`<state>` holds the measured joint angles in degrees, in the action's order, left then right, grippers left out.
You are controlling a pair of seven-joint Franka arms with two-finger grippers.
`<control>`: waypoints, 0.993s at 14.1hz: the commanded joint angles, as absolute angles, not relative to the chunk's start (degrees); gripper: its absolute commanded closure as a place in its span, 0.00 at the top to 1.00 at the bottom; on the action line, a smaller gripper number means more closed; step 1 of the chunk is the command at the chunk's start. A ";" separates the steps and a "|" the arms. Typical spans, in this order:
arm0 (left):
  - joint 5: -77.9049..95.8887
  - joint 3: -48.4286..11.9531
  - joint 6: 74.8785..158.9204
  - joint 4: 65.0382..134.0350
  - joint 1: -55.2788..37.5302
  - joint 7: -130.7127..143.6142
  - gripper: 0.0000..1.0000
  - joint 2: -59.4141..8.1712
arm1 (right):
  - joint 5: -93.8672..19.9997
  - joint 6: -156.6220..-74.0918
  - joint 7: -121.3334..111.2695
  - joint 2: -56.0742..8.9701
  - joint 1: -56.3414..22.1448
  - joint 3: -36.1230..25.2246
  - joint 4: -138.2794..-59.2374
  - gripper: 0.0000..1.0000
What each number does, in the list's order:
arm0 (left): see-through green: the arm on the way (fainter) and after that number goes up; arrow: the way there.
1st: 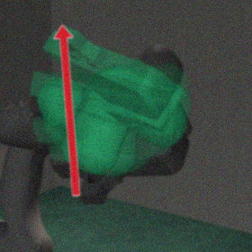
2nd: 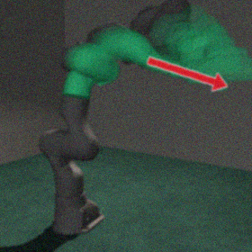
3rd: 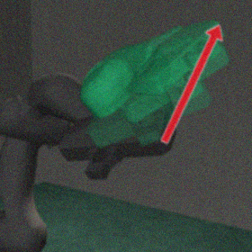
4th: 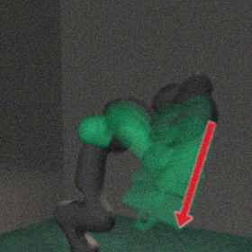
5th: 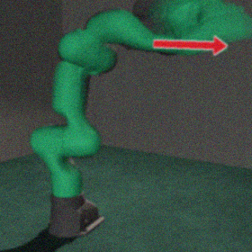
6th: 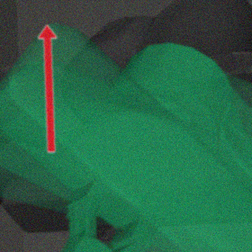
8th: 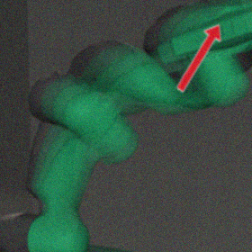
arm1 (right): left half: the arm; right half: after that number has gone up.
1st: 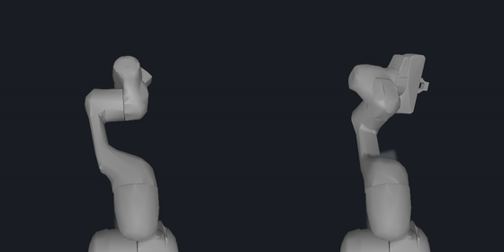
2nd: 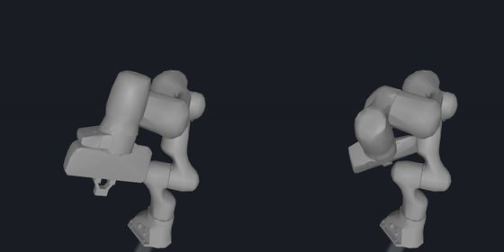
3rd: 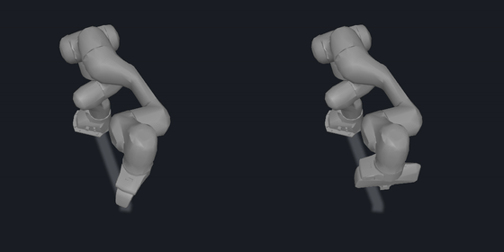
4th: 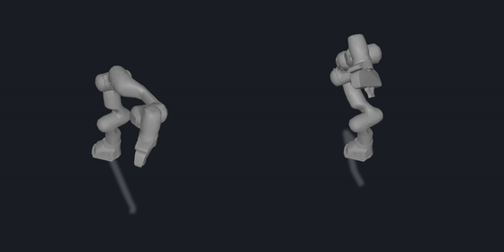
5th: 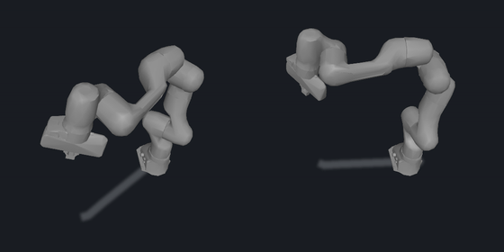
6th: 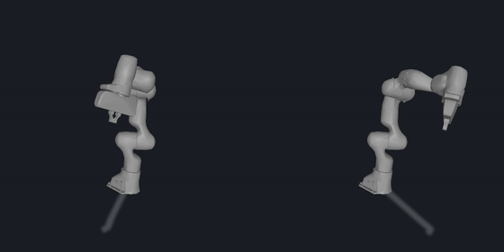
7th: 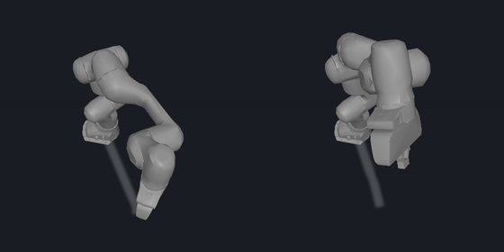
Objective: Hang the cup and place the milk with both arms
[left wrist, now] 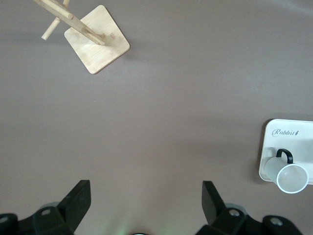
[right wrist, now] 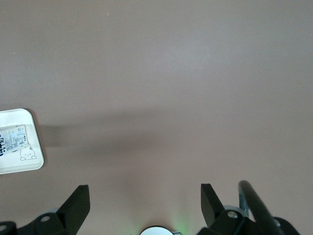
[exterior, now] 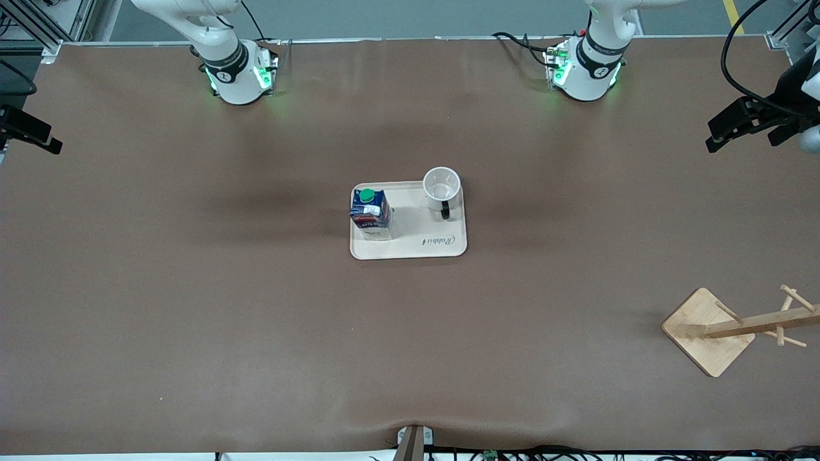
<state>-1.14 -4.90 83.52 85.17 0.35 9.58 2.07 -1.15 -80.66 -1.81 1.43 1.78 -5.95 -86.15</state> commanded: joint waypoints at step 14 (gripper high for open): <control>-1.41 -10.35 86.47 90.42 1.58 16.57 1.00 -0.18 | -3.34 -80.77 -2.37 0.18 2.81 -5.19 -84.29 1.00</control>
